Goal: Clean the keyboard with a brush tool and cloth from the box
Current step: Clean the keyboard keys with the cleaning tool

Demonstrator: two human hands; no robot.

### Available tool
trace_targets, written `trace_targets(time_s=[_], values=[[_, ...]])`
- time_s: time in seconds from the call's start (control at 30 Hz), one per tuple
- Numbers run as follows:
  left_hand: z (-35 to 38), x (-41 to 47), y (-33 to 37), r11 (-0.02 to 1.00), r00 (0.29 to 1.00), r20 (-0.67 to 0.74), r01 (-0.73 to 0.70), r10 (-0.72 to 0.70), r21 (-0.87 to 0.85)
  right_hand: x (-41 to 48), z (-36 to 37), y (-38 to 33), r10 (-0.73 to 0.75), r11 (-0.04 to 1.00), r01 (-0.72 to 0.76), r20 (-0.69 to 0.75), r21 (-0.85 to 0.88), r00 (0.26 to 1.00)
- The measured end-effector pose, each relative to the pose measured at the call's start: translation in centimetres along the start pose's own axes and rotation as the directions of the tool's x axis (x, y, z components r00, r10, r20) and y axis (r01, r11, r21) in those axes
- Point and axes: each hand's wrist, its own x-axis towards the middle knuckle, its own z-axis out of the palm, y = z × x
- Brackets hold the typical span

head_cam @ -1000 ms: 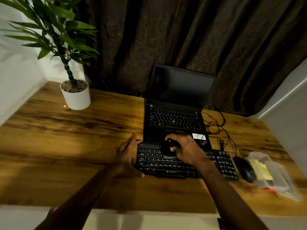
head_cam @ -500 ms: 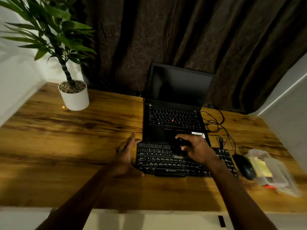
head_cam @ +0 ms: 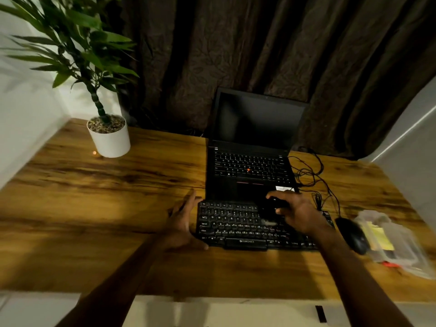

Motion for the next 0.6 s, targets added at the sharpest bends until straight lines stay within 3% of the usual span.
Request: trace_targets(time_s=[0.27,0.6], values=[[0.0,0.3,-0.5,0.999,1.000,-0.015,-0.018,0.019,0.047,0.7,1.9,-3.1,-0.091,0.993,0.089,0.016,0.072,0.996],[0.6,0.7,-1.3,0.995,0.999,-0.019,0.029,-0.027,0.094,-1.1,-1.3,2.7,0.052,0.996,-0.051,0.010,-0.072,0.999]])
